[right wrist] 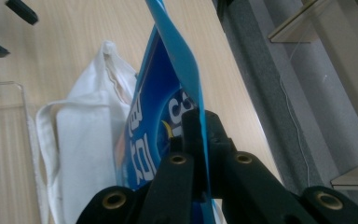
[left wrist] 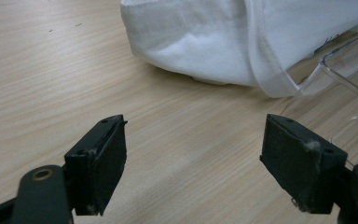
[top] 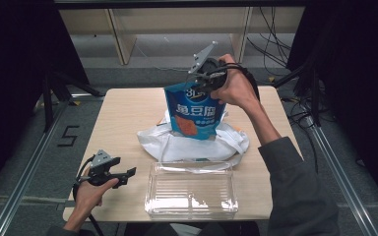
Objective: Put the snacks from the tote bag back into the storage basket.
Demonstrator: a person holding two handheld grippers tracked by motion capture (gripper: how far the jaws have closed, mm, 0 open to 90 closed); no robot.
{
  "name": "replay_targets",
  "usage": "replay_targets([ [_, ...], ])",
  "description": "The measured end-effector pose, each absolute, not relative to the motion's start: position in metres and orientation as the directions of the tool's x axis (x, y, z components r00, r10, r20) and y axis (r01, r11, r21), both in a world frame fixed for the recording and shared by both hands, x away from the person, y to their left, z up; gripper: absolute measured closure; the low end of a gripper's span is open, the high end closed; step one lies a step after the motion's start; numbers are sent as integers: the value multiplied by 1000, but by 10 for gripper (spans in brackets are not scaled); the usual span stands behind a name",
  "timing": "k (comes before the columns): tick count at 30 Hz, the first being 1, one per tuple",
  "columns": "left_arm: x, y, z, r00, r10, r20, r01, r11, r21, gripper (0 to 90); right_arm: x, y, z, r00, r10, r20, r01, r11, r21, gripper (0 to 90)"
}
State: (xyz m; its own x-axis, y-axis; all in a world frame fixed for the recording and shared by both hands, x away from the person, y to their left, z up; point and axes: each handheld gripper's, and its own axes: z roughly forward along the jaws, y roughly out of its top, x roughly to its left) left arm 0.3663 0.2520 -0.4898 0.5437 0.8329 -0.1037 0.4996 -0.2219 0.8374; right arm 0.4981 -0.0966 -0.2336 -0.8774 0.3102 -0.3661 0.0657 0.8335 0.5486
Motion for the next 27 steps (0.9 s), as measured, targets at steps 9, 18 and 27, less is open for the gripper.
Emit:
replay_targets([
  [9, 366, 253, -491, 541, 834, -106, 504, -222, 835, 216, 478, -97, -208, -863, 288, -414, 17, 837, 547, 900],
  [18, 366, 253, -491, 532, 839, -114, 510, -210, 834, 216, 447, -96, -188, -883, 269, -384, -1, 818, 576, 900],
  [27, 367, 253, -492, 540, 833, -118, 514, -215, 830, 215, 414, -99, -185, -887, 234, -397, -21, 841, 541, 900],
])
